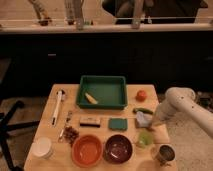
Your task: Wipe tray with towel
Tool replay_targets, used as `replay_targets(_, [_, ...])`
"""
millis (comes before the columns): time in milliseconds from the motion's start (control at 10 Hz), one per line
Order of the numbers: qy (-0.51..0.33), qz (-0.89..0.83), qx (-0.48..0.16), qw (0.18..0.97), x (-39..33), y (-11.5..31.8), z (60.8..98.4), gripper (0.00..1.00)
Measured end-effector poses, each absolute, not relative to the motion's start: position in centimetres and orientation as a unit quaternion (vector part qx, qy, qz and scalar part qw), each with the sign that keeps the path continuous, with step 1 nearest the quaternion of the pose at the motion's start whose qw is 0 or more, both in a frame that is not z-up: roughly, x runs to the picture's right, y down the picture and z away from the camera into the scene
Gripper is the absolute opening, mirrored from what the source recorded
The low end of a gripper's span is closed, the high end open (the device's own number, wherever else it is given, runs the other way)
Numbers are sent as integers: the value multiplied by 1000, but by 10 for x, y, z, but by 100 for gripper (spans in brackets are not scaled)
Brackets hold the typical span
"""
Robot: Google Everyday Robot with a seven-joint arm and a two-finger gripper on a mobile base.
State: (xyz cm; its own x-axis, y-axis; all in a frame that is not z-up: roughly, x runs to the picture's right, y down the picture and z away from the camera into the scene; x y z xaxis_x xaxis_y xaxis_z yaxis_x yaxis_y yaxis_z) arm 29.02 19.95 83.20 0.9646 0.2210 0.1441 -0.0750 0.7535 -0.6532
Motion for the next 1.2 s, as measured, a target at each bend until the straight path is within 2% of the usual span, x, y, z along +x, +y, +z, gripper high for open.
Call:
replay_targets(400, [-129,65,-316,938,274,167,825,0])
replay_targets(1200, [-122,-46,-300,945,169,90,810,0])
